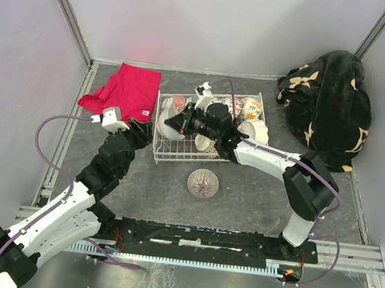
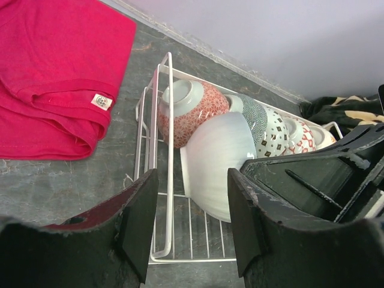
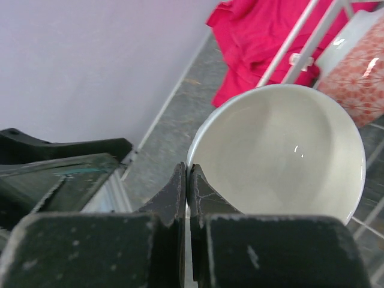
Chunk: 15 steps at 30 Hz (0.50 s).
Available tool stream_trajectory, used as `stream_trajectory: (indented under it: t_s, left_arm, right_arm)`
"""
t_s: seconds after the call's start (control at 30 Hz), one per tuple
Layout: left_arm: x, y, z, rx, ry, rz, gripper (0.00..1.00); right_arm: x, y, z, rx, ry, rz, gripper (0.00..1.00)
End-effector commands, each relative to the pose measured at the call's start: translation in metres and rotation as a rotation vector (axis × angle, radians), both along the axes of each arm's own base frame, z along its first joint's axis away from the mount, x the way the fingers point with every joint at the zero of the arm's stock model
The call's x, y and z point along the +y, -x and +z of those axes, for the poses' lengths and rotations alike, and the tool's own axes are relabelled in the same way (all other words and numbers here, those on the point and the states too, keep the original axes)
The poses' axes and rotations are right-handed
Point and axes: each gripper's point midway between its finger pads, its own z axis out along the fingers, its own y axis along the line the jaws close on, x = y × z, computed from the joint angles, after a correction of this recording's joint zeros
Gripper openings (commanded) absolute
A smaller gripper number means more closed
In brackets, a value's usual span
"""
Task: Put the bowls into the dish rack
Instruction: Pick up the bowl from the dish rack.
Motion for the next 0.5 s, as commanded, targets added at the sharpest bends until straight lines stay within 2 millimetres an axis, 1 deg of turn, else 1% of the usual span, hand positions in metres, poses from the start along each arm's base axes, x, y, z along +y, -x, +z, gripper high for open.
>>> stream_trajectory:
  t_s: [0.0,0.13,0.2,0.47]
  left_arm:
    - [-0.002,-0.002,0.008,-0.030,0.053,0.005,0.56]
    - [-0.002,-0.001,0.009,-0.031,0.054,0.005,0.56]
    - [-0.003,-0.002,0.009,-0.031,0.055,0.001,0.56]
    - [-0.004,-0.002,0.009,-0.030,0.054,-0.002,0.55]
  right_arm:
    - [0.013,0.005,0.064,-0.062,-0.331,0.033,0.02]
    - [0.010,0.000,0.042,-0.032,-0.397,-0.010,0.02]
    - [0.009,-0.001,0.035,-0.022,-0.438,-0.021,0.02]
    - [-0.001,-0.010,0.011,0.019,-0.569,-0.108,0.02]
